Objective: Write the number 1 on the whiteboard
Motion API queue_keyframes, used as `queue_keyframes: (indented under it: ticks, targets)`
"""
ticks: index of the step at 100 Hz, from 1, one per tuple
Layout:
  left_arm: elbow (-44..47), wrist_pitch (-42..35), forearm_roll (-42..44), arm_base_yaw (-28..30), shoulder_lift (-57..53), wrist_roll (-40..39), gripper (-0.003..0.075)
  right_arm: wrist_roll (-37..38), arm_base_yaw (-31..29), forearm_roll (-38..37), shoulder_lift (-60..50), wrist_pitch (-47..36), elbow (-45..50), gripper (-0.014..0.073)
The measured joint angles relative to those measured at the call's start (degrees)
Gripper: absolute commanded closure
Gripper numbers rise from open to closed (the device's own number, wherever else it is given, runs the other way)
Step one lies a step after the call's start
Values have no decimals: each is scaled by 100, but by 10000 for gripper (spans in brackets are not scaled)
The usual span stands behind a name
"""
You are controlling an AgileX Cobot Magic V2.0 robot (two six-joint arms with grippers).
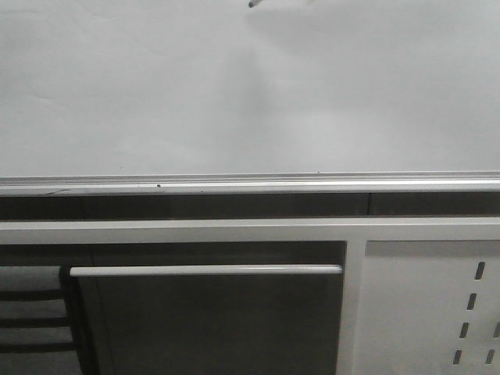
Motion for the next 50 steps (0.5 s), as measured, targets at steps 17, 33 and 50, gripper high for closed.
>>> queue_keyframes:
  ticks: [17,33,50]
  targets:
    - [0,-19,0,0,0,0,741,0,0,-27,511,-216,-14,657]
    - [0,-46,0,0,0,0,741,-12,4,-37,873,-75,-14,657]
    - [0,-50,0,0,0,0,740,-12,4,-74,541,830,-14,657]
